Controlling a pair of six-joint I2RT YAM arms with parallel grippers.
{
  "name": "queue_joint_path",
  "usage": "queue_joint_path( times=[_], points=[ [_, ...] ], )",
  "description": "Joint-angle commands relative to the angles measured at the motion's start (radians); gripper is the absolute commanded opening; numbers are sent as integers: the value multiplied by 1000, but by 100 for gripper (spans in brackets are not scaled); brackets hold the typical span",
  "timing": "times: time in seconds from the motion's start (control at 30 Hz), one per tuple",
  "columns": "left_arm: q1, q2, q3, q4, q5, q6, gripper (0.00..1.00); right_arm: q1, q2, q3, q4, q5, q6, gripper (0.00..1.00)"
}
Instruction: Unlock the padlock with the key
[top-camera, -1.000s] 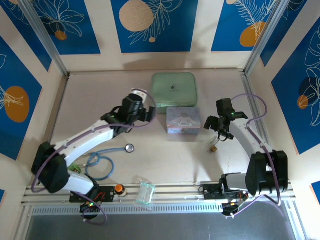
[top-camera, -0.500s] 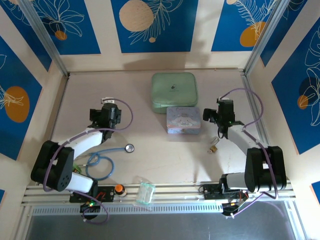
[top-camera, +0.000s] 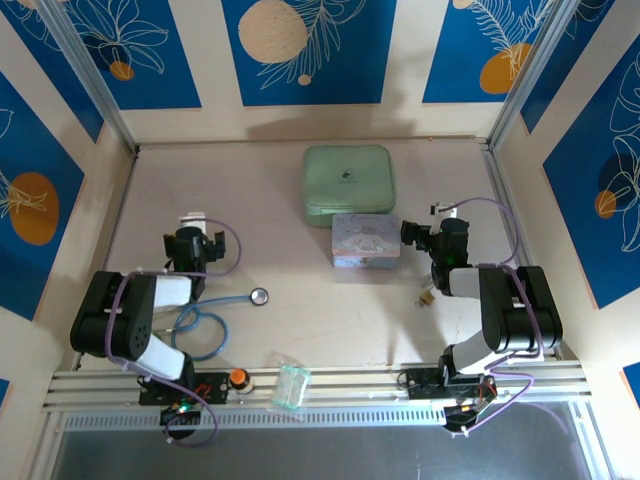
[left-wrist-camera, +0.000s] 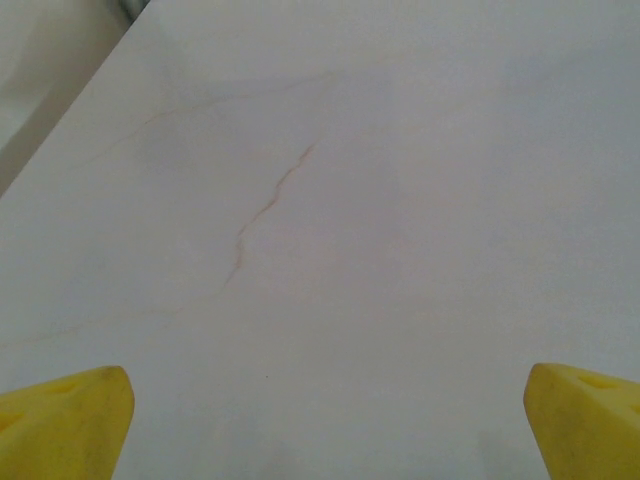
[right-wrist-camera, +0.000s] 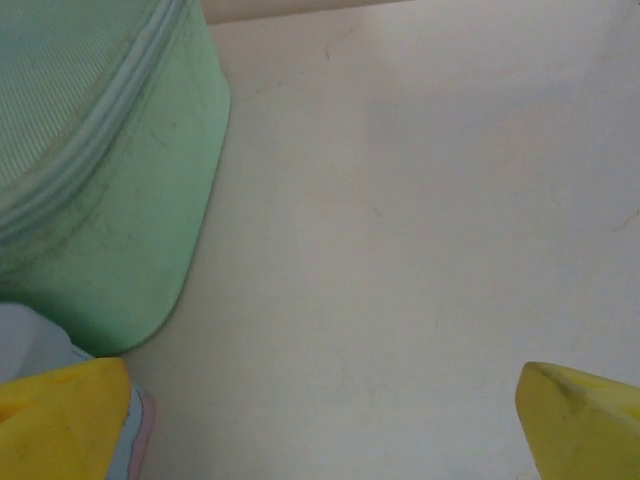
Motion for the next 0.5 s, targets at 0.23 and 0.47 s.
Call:
queue_joint_path(
  times=[0.23, 0.47],
  points=[
    [8, 38, -34, 220, 119, 26, 100, -3, 7, -15, 108, -47, -12, 99],
    [9, 39, -37, 224, 118, 28, 100, -16, 8, -8, 95, -72, -7, 99]
  ],
)
